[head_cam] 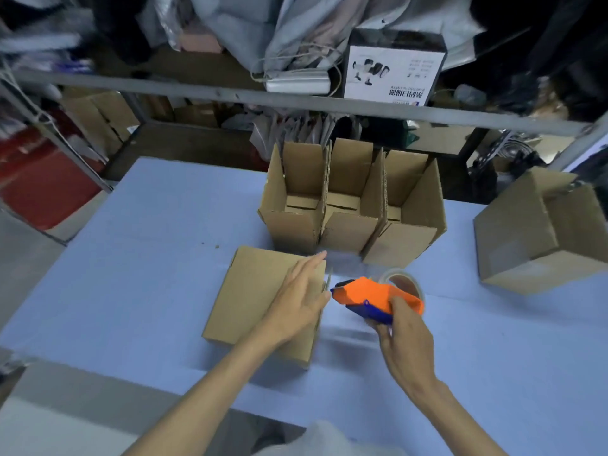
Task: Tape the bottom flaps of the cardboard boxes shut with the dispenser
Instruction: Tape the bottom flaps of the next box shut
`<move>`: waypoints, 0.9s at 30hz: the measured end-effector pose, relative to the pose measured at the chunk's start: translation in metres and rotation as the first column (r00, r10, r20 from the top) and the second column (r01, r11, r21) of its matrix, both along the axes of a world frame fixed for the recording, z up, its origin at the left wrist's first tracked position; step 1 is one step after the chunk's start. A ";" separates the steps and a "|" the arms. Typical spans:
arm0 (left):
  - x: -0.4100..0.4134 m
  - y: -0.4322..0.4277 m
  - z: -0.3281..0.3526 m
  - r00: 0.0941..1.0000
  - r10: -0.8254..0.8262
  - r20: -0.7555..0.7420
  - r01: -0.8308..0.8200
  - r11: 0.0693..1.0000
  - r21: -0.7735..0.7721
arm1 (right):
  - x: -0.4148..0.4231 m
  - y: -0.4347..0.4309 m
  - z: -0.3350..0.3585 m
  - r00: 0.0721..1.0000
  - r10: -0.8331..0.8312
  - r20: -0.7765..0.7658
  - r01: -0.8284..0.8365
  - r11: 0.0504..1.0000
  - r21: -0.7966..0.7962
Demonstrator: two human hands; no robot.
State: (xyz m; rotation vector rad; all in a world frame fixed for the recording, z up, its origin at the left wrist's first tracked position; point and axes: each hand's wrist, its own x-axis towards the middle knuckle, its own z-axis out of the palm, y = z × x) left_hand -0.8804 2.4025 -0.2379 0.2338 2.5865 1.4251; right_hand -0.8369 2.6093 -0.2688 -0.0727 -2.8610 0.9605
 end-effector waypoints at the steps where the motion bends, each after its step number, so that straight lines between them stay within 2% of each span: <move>1: 0.000 0.002 0.010 0.998 -0.054 -0.032 0.053 0.998 -0.019 | 0.003 0.001 0.008 0.999 0.029 -0.031 -0.028 0.999 0.029; 3: -0.001 0.005 0.024 0.984 -0.153 -0.090 0.145 0.985 -0.089 | 0.008 0.003 0.018 0.995 0.061 -0.084 -0.056 0.997 0.062; 6: -0.004 0.005 0.037 0.978 -0.177 -0.110 0.172 0.984 -0.054 | 0.010 0.007 0.025 0.991 0.104 -0.080 -0.101 0.994 0.036; 8: -0.006 0.003 0.038 0.983 -0.170 -0.071 0.169 0.985 -0.021 | 0.006 0.014 0.026 0.988 0.152 -0.026 -0.152 0.988 -0.034; 12: -0.011 0.000 0.032 0.989 -0.111 0.102 0.103 0.991 0.081 | -0.003 0.029 0.027 0.947 0.306 0.093 -0.284 0.938 -0.199; 15: -0.014 0.003 0.030 0.991 -0.074 0.109 0.063 0.993 0.101 | -0.002 0.029 0.026 0.929 0.357 0.094 -0.325 0.912 -0.250; 19: -0.015 0.010 0.027 0.997 0.036 0.073 -0.038 0.999 0.030 | -0.002 0.018 0.022 0.953 0.247 0.173 -0.227 0.966 -0.125; 21: -0.016 0.012 0.025 0.992 0.094 0.087 -0.093 0.995 -0.021 | -0.004 0.016 0.019 0.970 0.209 0.124 -0.192 0.972 -0.135; 24: -0.019 0.007 0.022 0.955 0.179 0.235 -0.182 0.983 -0.009 | -0.007 0.019 0.018 0.964 0.266 -0.025 -0.267 0.962 -0.062; 27: -0.018 0.002 0.019 0.903 0.168 0.396 -0.218 0.972 0.085 | -0.010 0.021 0.022 0.943 0.328 -0.054 -0.330 0.944 -0.019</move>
